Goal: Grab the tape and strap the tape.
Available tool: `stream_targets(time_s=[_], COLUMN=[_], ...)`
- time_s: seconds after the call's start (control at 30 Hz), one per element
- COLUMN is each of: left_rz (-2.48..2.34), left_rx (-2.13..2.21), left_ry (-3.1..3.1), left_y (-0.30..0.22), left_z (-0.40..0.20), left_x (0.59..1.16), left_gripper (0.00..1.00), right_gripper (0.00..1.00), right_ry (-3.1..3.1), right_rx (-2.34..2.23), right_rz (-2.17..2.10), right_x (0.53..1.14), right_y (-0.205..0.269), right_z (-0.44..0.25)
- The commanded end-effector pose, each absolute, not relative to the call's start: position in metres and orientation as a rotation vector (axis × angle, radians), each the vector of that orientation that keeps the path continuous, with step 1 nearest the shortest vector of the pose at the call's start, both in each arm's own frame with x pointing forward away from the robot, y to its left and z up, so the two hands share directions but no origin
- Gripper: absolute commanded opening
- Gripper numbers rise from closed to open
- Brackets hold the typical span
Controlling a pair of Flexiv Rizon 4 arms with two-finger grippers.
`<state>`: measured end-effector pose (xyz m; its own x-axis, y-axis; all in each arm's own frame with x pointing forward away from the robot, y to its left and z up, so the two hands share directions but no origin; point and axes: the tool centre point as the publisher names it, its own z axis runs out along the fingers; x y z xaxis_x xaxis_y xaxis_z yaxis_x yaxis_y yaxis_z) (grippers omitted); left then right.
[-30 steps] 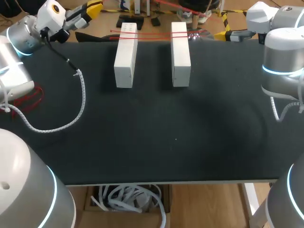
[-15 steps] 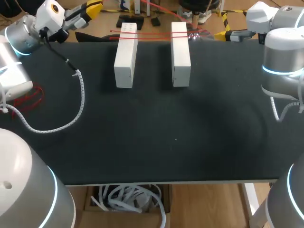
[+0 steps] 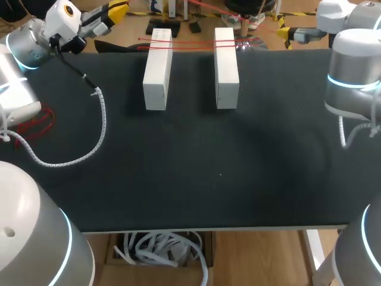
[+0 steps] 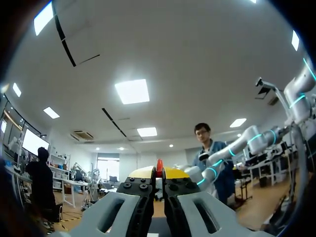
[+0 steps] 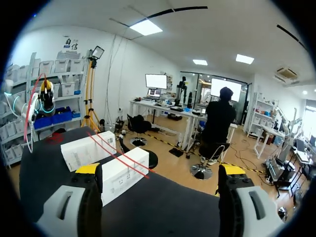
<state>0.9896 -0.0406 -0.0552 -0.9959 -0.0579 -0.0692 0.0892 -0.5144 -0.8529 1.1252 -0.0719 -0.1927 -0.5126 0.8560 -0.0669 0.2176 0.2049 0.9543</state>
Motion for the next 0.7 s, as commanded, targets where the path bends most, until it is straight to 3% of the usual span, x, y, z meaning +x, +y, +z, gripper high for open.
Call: stream_targets(time_s=[0.03,0.7], left_rz=[-2.66,-2.66], left_rx=[0.046,0.046], left_ry=[1.503,1.503], left_y=[-0.041,-0.041], left_z=[-0.055,-0.055], left_x=[0.989,0.989], left_gripper=[0.0,0.0], right_gripper=[1.0,1.0], right_ry=[1.705,1.385], right_rx=[1.008,1.213], right_rz=[1.363,1.334], right_x=[1.099,0.987], right_y=[-0.06,-0.006], right_z=[-0.203,-0.207])
